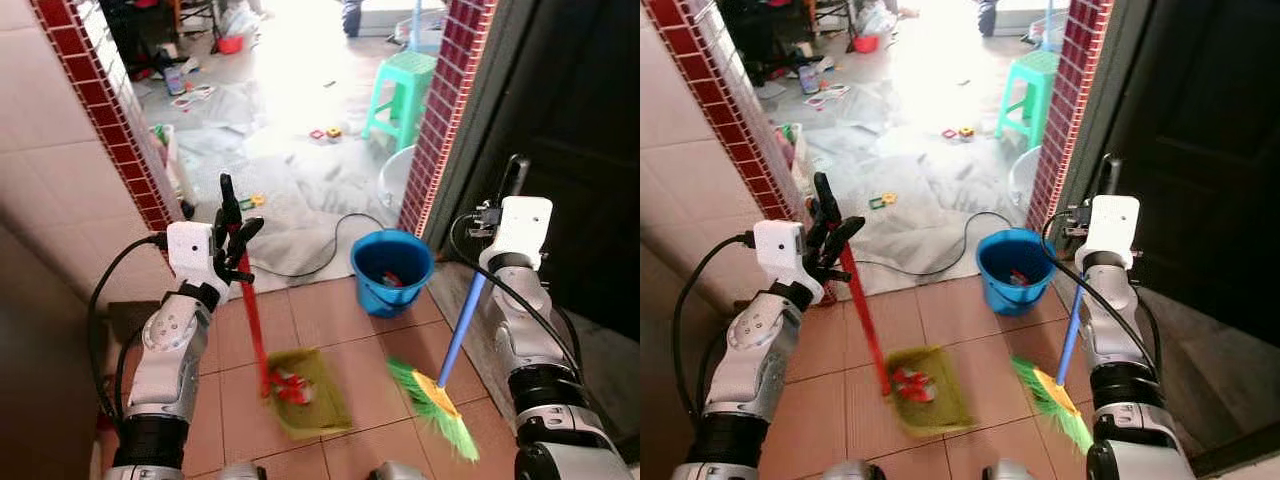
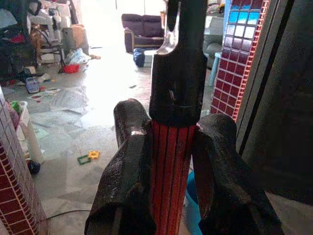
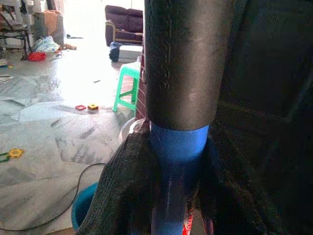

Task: Sweep floor

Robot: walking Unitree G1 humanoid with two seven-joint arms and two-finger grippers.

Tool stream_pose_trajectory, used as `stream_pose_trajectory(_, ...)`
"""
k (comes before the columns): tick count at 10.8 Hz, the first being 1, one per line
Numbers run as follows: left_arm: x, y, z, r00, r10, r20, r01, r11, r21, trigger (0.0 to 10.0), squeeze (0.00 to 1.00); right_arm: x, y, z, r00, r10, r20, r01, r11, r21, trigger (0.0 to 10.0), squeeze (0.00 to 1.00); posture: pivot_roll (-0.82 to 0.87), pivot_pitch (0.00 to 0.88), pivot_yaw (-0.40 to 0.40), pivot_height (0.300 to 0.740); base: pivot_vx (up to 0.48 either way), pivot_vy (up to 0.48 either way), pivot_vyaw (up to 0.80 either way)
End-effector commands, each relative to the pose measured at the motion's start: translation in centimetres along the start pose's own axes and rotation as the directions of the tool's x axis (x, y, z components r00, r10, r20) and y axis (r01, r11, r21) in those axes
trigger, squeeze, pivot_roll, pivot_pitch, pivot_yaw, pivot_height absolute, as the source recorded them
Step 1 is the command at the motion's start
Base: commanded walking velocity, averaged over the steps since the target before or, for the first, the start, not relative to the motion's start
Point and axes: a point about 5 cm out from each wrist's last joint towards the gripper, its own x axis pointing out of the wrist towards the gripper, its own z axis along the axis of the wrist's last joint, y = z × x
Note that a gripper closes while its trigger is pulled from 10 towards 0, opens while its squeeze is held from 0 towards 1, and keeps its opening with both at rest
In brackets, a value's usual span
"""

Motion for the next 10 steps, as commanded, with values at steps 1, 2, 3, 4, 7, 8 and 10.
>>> stream_pose_trajectory(1,0.6,0.0,1.8,0.997,-0.003,0.082,0.003,1.0,0.007,10.0,0.0,0.3,0.1,1.4,0.998,0.014,0.065,-0.014,1.0,-0.003,10.0,0.0,-0.08,0.0,0.034,0.74,0.0,0.0,0.0)
stream_pose_trajectory(2,0.6,0.0,1.8,0.997,-0.003,0.082,0.003,1.0,0.007,10.0,0.0,0.3,0.1,1.4,0.998,0.014,0.065,-0.014,1.0,-0.003,10.0,0.0,-0.08,0.0,0.034,0.74,0.0,0.0,0.0)
stream_pose_trajectory(3,0.6,0.0,1.8,0.997,-0.003,0.082,0.003,1.0,0.007,10.0,0.0,0.3,0.1,1.4,0.998,0.014,0.065,-0.014,1.0,-0.003,10.0,0.0,-0.08,0.0,0.034,0.74,0.0,0.0,0.0)
stream_pose_trajectory(4,0.6,0.0,1.8,0.997,-0.003,0.082,0.003,1.0,0.007,10.0,0.0,0.3,0.1,1.4,0.998,0.014,0.065,-0.014,1.0,-0.003,10.0,0.0,-0.08,0.0,0.034,0.74,0.0,0.0,0.0)
stream_pose_trajectory(7,0.6,0.0,1.8,0.997,-0.003,0.082,0.003,1.0,0.007,10.0,0.0,0.3,0.1,1.4,0.998,0.014,0.065,-0.014,1.0,-0.003,10.0,0.0,-0.08,0.0,0.034,0.74,0.0,0.0,0.0)
stream_pose_trajectory(8,0.6,0.0,1.8,0.997,-0.003,0.082,0.003,1.0,0.007,10.0,0.0,0.3,0.1,1.4,0.998,0.014,0.065,-0.014,1.0,-0.003,10.0,0.0,-0.08,0.0,0.034,0.74,0.0,0.0,0.0)
stream_pose_trajectory(10,-0.9,2.0,-1.7,0.997,0.055,-0.05,-0.049,0.992,0.12,10.0,0.0,-0.7,2.6,-0.7,0.994,0.108,-0.007,-0.107,0.992,0.062,10.0,0.0,-0.07,0.0,0.047,0.74,0.0,0.0,0.0)
